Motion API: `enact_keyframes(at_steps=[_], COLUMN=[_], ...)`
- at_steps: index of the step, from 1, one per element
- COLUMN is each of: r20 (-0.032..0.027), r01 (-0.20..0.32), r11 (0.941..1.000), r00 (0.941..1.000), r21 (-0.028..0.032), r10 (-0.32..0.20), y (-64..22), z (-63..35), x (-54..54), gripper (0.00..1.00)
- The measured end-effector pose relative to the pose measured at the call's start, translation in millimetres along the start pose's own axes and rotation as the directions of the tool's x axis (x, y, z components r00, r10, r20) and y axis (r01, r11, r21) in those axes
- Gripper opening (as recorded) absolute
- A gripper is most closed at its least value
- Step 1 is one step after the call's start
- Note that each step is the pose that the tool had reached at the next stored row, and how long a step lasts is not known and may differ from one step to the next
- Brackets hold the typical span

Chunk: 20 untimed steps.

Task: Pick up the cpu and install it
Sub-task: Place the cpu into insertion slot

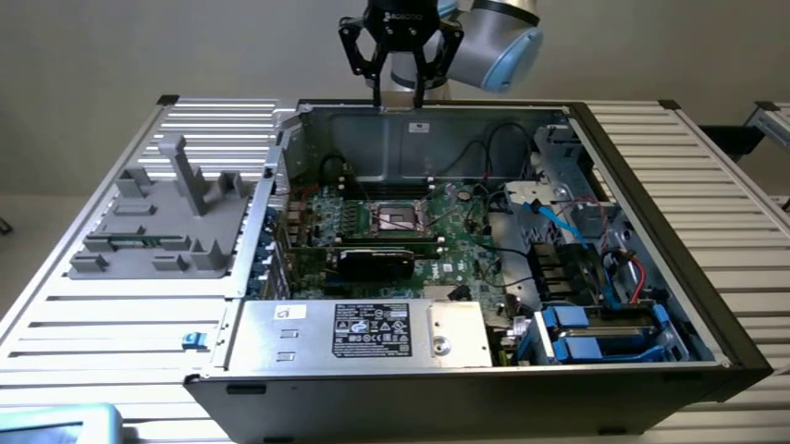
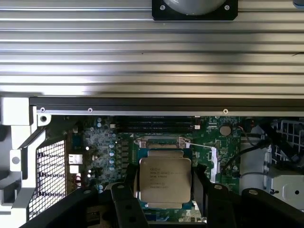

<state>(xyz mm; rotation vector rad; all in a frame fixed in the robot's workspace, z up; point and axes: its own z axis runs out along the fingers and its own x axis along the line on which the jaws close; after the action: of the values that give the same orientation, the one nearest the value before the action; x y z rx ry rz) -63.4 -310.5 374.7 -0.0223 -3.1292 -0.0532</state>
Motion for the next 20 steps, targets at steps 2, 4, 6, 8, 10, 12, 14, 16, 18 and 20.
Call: enact_keyframes(at_steps=[2, 4, 6, 8, 10, 12, 14, 16, 18, 20], r20=[0.0, 0.0, 0.0, 0.0, 0.0001, 0.0008, 0.0018, 0.0029, 0.004, 0.0051], r01=[0.0, 0.0, 0.0, 0.0, -0.002, -0.021, -0.049, -0.079, -0.11, -0.14], r11=[1.0, 1.0, 1.0, 1.0, 1.0, 0.9998, 0.9988, 0.9969, 0.9939, 0.9901], r00=[1.0, 1.0, 1.0, 1.0, 1.0, 0.9998, 0.9988, 0.9969, 0.9939, 0.9901], r21=[0.0, 0.0, 0.0, 0.0, 0.0, -0.0009, -0.0018, -0.0023, -0.0026, -0.0032], r10=[0.0, 0.0, 0.0, 0.0, 0.002, 0.021, 0.049, 0.079, 0.11, 0.14], y=[0.0, 0.0, 0.0, 0.0, 0.0, 0.0, 0.0, 0.0, 0.0, 0.0], z=[0.0, 0.0, 0.0, 0.0, 0.0, 0.2, 0.4, 0.6, 0.7, 0.9], x=[0.0, 0.0, 0.0, 0.0, 0.0, 0.0, 0.0, 0.0, 0.0, 0.0], gripper=[0.55, 0.55, 0.55, 0.55, 0.55, 0.55, 0.55, 0.55, 0.55, 0.55])
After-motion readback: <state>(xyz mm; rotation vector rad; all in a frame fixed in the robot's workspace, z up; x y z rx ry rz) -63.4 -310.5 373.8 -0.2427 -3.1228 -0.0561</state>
